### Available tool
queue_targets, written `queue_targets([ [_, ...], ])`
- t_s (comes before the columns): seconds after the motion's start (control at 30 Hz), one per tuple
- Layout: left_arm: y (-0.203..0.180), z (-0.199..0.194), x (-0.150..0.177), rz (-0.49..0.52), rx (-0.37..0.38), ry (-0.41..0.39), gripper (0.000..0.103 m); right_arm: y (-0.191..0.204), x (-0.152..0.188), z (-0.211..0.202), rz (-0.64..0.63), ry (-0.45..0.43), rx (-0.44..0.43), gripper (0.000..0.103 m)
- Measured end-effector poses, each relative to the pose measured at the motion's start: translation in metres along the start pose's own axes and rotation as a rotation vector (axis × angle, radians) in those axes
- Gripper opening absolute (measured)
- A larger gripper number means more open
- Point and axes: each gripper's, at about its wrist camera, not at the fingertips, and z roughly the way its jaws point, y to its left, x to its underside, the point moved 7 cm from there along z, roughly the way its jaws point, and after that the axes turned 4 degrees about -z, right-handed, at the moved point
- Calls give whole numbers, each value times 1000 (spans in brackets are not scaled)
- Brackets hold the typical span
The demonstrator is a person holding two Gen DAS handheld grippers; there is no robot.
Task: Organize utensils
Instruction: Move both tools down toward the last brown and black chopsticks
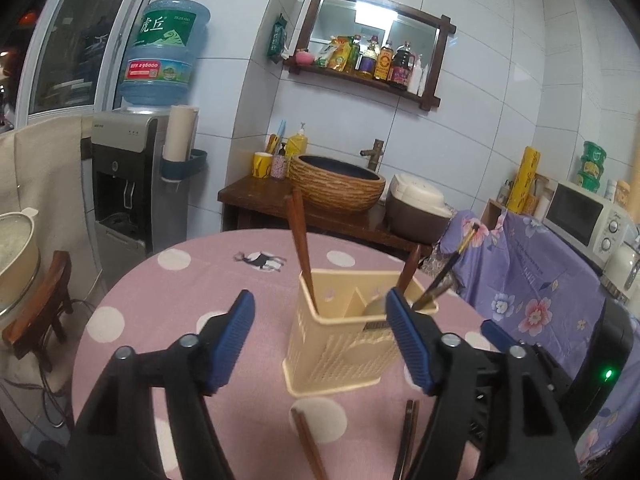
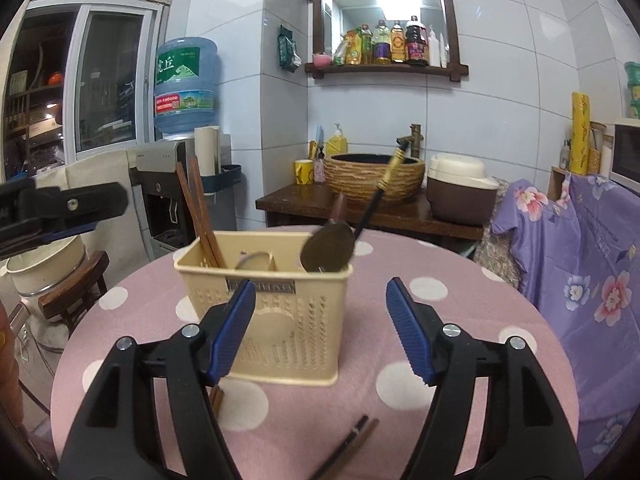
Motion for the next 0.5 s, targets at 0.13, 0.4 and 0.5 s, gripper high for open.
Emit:
queue_targets([
  [0.13,7,-5,22,-14,1,51,78,-7,21,-10,36,84,-4,69],
  [0.4,18,-8,64,12,-61,113,88,-22,70,-19,120,226,4,69],
  [0.5,24,-4,82,2,-71,159,88,-25,87,-18,143,268,7,69],
])
